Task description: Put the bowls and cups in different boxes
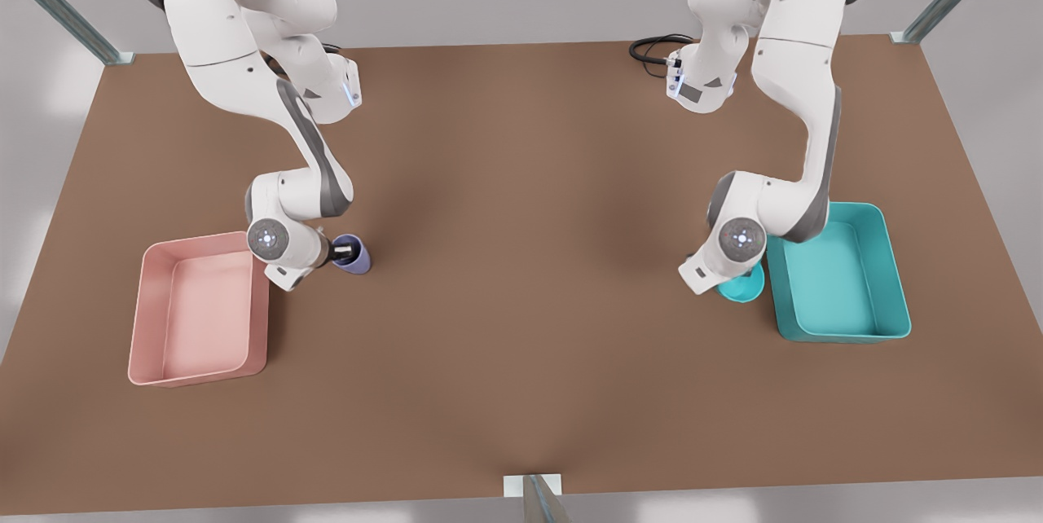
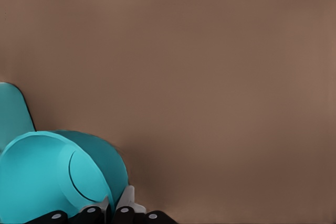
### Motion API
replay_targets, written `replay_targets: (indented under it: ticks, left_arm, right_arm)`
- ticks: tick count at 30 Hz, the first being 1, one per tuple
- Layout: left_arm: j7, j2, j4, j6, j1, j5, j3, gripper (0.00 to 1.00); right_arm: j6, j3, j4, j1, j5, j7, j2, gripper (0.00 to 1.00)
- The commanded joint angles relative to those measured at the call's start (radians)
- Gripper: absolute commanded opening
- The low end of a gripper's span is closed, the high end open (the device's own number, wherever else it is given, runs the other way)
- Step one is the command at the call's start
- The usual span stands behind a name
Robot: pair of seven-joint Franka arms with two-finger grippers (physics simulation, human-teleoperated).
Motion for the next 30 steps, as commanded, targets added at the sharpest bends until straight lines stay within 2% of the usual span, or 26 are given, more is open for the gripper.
replay_targets:
  ticks: [1,2,3,6,8,10,13,16,20,24,27,28,29,30]
  left_arm:
    - [-0.139,-0.045,0.069,-0.253,0.011,-0.002,0.009,0.21]
    - [-0.142,-0.070,0.112,-0.296,0.034,-0.001,0.040,0.21]
    - [-0.136,-0.070,0.148,-0.305,0.074,0.001,0.071,0.21]
    - [-0.053,-0.065,0.149,-0.291,0.123,0.001,0.144,0.21]
    - [0.007,-0.039,0.142,-0.231,0.160,-0.004,0.204,0.21]
    - [0.007,0.005,0.135,-0.158,0.180,-0.004,0.218,0.21]
    - [0.012,0.050,0.089,-0.082,0.197,-0.008,0.219,0.21]
    - [0.012,0.088,0.022,-0.026,0.197,-0.008,0.218,0.21]
    - [0.009,0.130,0.003,0.039,0.220,-0.008,0.218,0.21]
    - [0.009,0.177,0.003,0.079,0.229,-0.010,0.218,0.21]
    - [0.010,0.191,0.008,0.123,0.229,-0.008,0.218,0.21]
    - [0.010,0.196,0.008,0.134,0.229,-0.007,0.218,0.48]
    - [0.010,0.194,0.008,0.132,0.229,-0.005,0.216,1.00]
    - [0.012,0.194,0.010,0.134,0.229,-0.005,0.216,1.00]
  right_arm:
    - [0.009,0.002,0.004,0.000,-0.003,-0.014,0.000,0.32]
    - [0.004,0.002,0.007,0.001,-0.003,-0.014,-0.003,0.24]
    - [-0.001,0.002,0.009,0.003,-0.004,-0.014,-0.006,0.21]
    - [-0.016,0.003,0.015,0.003,-0.004,-0.012,-0.023,0.21]
    - [-0.094,0.005,0.068,0.001,0.005,-0.049,-0.086,0.21]
    - [-0.234,-0.003,0.211,-0.025,0.036,-0.172,-0.115,0.21]
    - [-0.343,-0.012,0.387,-0.104,0.034,-0.395,-0.107,0.21]
    - [-0.363,-0.012,0.452,-0.227,0.033,-0.622,-0.101,0.21]
    - [-0.363,-0.017,0.509,-0.328,0.022,-0.712,-0.041,0.21]
    - [-0.357,-0.069,0.573,-0.345,0.034,-0.705,0.107,0.21]
    - [-0.326,-0.071,0.578,-0.361,0.039,-0.698,0.176,0.21]
    - [-0.324,-0.072,0.579,-0.371,0.042,-0.698,0.196,0.21]
    - [-0.318,-0.072,0.579,-0.381,0.046,-0.698,0.212,0.21]
    - [-0.308,-0.072,0.579,-0.388,0.048,-0.698,0.225,0.21]
